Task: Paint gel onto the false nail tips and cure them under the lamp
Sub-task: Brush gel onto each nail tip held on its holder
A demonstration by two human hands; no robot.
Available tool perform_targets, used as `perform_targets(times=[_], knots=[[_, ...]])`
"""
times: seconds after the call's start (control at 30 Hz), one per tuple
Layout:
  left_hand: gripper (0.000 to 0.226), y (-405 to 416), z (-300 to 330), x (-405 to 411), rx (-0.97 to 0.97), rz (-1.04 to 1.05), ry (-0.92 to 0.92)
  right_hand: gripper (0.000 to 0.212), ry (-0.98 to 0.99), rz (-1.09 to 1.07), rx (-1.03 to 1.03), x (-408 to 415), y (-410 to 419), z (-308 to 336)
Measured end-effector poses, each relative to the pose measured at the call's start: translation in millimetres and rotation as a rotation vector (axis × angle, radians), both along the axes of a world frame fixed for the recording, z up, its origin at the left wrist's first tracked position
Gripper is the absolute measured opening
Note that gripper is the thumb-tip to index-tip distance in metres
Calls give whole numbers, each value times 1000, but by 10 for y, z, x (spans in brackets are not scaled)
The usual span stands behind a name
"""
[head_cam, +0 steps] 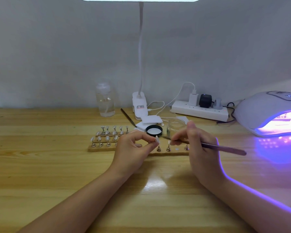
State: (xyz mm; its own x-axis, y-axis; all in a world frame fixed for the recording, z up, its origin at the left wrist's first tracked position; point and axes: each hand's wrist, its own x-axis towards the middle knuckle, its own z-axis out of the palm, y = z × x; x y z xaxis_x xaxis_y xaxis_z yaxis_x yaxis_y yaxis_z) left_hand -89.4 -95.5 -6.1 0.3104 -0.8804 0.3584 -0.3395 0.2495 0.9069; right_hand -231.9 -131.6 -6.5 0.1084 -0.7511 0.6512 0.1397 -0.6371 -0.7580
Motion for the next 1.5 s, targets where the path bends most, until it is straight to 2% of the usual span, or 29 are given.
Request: perform_targets(times=[0.07,0.2,0.3,0.43,0.57,0.7,0.83,0.97,1.13,1.37,1.5], knots=[[11,-1,6,-2,-12,-1,11,42,34,15,9,9,-5,-7],[11,11,9,-3,-15,-11,30,50,-39,31,64,1,20,3],[15,16,14,-4,-20,-12,32,44,1,14,29,2,6,8],[15,10,6,1,-4,11,16,52,-12,15,66,-6,7,-8],[16,10,11,-3,-17,0,14,42,0,-4,1,-6,-7,-4],[10,2,0,0,-15,-3,1,51,-45,32,96,1,7,-3],[14,-1,-6,6,-26,-2,-16,44,-40,4,58,17,-5,-1],[14,0,-11,6,-29,8,-21,52,-38,30,86,12,21,-2],[19,-9,-14,16,-22,5,-13,45,-28,28,66,28,14,6],[13,-5,-8,7,-40,-5,13,40,4,3,45,18,8,-2],[8,1,-14,5,-36,-6,19,48,-47,15,72,6,21,6]])
